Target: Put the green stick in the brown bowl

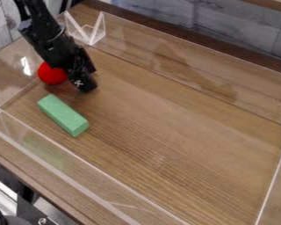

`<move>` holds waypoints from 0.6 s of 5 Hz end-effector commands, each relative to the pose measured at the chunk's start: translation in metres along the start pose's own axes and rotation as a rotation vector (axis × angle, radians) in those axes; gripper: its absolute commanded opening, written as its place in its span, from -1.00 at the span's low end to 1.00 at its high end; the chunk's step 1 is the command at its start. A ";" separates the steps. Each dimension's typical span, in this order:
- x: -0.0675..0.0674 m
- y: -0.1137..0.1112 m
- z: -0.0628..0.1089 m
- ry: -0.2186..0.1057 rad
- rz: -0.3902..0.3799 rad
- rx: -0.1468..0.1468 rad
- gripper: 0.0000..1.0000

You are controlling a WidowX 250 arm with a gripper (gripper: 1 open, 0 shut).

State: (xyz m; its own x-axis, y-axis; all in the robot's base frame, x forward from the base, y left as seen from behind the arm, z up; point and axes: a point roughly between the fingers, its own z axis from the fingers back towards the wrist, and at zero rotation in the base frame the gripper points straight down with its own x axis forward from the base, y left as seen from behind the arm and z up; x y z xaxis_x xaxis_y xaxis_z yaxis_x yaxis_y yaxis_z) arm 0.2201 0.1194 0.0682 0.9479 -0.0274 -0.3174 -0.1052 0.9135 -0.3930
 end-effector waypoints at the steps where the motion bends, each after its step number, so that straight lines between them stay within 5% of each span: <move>1: 0.002 0.008 0.011 -0.039 0.006 0.014 -1.00; 2: -0.001 0.018 -0.001 -0.029 0.021 0.031 1.00; 3: -0.005 0.027 -0.012 -0.017 0.035 0.046 1.00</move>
State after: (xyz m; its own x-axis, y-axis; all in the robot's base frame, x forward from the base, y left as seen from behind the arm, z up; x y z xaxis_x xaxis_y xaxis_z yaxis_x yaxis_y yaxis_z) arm 0.2080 0.1340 0.0443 0.9426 0.0033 -0.3340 -0.1308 0.9237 -0.3602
